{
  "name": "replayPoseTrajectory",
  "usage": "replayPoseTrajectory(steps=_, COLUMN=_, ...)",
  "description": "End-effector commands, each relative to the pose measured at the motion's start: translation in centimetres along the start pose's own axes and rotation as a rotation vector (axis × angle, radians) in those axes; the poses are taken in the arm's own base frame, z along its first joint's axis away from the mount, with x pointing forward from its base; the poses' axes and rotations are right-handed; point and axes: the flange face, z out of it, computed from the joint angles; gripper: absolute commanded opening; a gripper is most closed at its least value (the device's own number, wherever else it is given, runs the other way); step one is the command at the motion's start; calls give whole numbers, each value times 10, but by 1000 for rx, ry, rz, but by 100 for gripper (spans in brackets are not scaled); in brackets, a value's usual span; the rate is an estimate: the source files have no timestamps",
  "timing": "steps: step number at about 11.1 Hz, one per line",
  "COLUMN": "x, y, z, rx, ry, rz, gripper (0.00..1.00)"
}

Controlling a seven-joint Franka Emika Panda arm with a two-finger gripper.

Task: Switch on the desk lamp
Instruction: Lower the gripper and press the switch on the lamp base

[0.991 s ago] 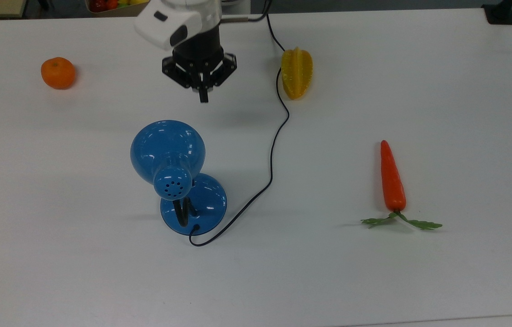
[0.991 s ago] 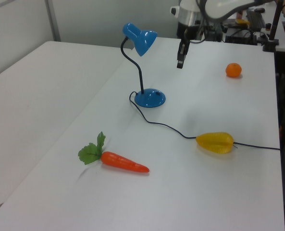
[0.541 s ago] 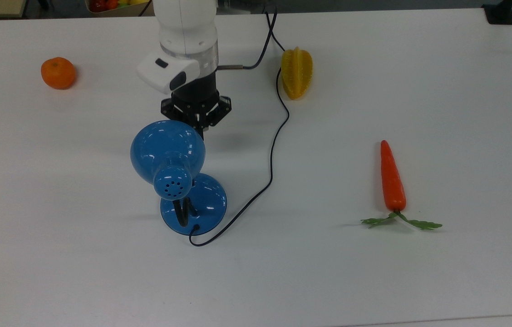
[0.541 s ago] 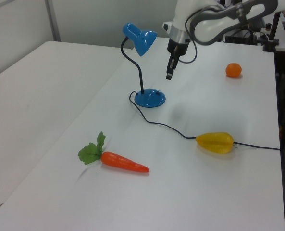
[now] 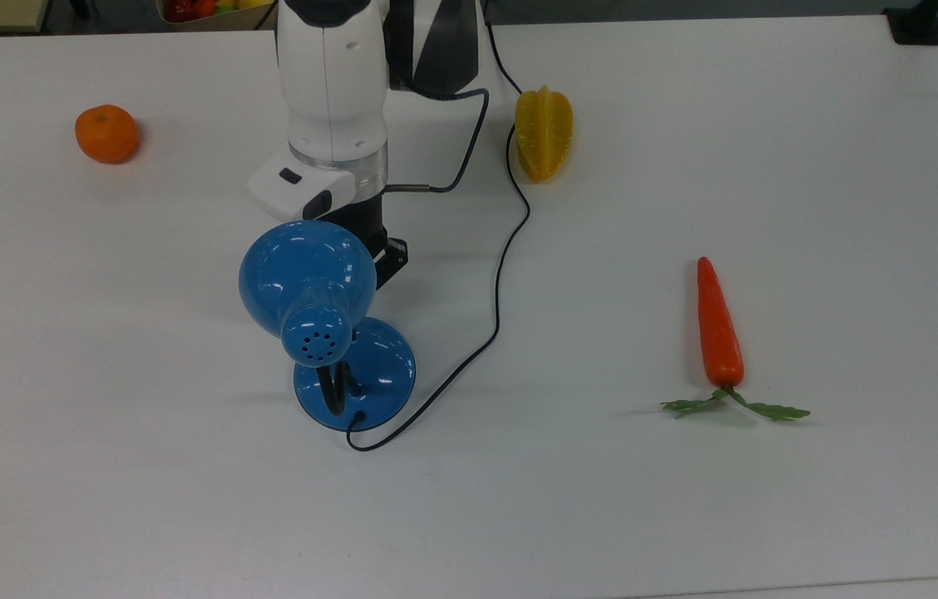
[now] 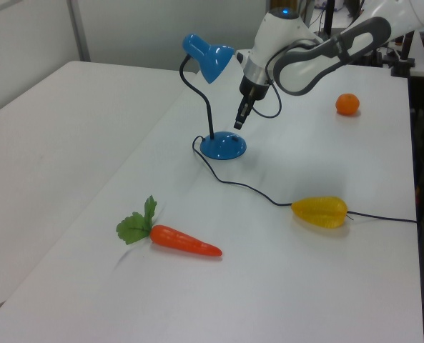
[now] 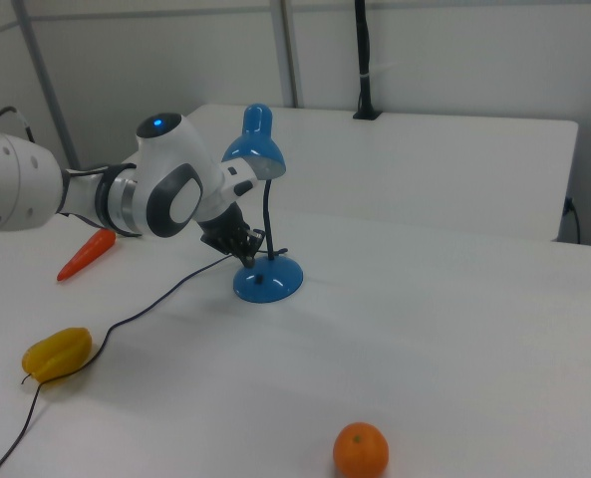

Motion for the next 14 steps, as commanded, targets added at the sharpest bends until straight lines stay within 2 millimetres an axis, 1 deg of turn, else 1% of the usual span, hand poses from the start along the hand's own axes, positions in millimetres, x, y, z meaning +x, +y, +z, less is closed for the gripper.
replayPoseTrajectory(steps=1, x=-1, y=-1, z=17, rx=-22, ry=39, rz=-31, gripper=0)
replayPoseTrajectory(steps=2, x=-1, y=2, z=17, rx=-26, ry=43, rz=-29, gripper=0)
replayPoseTrajectory(steps=3, x=-1, y=3, z=23, rx=-27, ry=38, rz=-30, gripper=0)
replayPoseTrajectory(steps=4, x=-4, y=1, z=32, rx=-30, ry=27, rz=-40, gripper=0)
replayPoseTrajectory(steps=5, x=-1, y=1, z=30, rx=-35, ry=59, rz=-46, gripper=0)
replayPoseTrajectory(steps=7, x=-3, y=-2, z=39, rx=-35, ry=64, rz=-49, gripper=0)
replayPoseTrajectory(steps=12, x=-4, y=0, z=42, rx=-41, ry=59, rz=-57, gripper=0)
replayPoseTrajectory(steps=14, x=-6, y=-1, z=47, rx=-41, ry=51, rz=-57, gripper=0)
